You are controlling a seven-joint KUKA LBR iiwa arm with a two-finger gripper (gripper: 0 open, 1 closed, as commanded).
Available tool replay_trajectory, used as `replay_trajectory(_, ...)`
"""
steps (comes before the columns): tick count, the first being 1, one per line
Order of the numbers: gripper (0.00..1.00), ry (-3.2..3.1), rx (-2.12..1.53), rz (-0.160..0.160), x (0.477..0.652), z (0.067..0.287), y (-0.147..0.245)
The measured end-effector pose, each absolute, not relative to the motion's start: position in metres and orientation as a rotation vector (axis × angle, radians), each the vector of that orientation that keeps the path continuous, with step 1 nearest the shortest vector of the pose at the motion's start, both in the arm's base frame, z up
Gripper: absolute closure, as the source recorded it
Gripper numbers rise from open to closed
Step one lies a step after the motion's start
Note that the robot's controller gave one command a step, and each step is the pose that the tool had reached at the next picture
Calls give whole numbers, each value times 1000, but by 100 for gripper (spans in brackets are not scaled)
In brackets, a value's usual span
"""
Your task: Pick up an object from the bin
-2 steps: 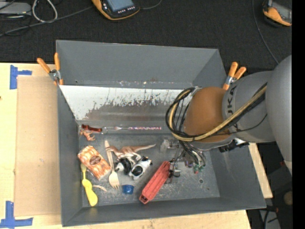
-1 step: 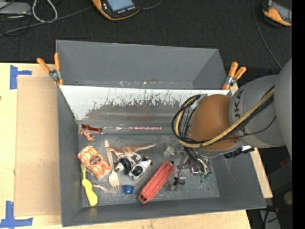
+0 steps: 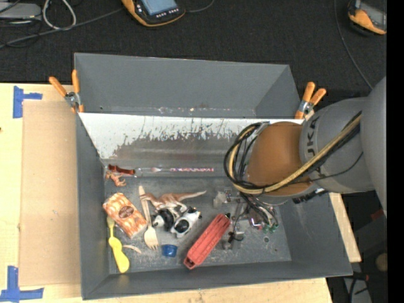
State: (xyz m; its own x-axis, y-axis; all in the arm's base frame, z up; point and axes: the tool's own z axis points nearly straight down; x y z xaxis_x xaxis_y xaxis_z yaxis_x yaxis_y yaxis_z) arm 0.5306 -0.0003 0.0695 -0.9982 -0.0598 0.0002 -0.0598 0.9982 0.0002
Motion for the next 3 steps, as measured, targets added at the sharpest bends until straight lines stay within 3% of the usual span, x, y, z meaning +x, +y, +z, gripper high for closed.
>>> replay_trajectory(1,0,-3135,71,-1,521,81,11)
replay_trajectory(2,100,-3132,158,0,525,68,23)
replay_trajectory(3,100,-3132,160,0,525,68,23)
